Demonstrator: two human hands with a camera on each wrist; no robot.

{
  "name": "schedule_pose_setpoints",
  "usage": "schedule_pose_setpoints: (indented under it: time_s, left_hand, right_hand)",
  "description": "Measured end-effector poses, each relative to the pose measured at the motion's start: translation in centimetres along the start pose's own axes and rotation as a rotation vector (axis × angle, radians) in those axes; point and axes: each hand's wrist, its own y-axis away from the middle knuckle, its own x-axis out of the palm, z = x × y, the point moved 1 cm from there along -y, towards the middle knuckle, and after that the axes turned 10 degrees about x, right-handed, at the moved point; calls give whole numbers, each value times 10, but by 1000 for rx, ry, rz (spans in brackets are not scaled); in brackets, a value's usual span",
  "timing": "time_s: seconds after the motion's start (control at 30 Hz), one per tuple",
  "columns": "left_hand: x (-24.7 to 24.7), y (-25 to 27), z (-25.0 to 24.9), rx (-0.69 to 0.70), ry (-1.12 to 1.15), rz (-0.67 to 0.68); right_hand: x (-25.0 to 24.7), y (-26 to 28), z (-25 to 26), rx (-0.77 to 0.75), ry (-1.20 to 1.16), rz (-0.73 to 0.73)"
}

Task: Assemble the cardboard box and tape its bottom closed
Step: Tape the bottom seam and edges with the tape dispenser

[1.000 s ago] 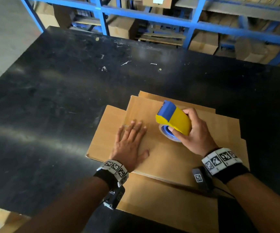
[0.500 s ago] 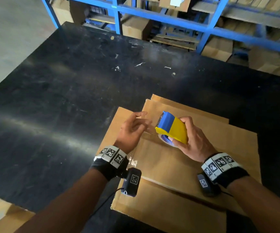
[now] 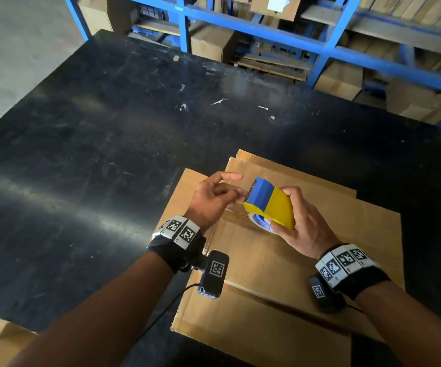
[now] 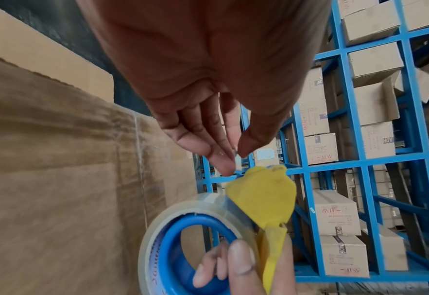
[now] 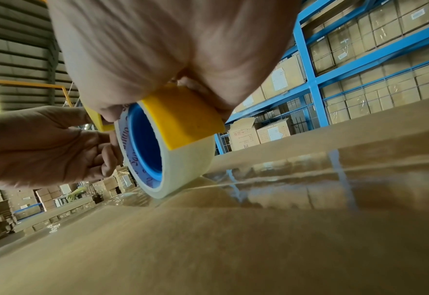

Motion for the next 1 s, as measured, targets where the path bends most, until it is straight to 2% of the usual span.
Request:
schedule_pose_setpoints:
  time_s: [0.33, 0.5, 0.6, 0.77, 1.0]
  left_hand:
    - [-6, -7, -8, -7, -24, -14]
    - [-23, -15, -5, -4, -105, -33]
    - [-37, -15, -2, -16, -161, -41]
    - [-78, -15, 12, -44, -207, -153]
    - [-85, -13, 31, -90, -216, -167]
  right_hand:
    - [-5, -5, 14, 18, 26, 15]
    - [-15, -15, 34, -16, 32, 74]
    - [-21, -21, 40, -51, 86, 110]
    - [-29, -20, 33, -15, 225, 153]
    - [-13, -33, 41, 47, 464, 164]
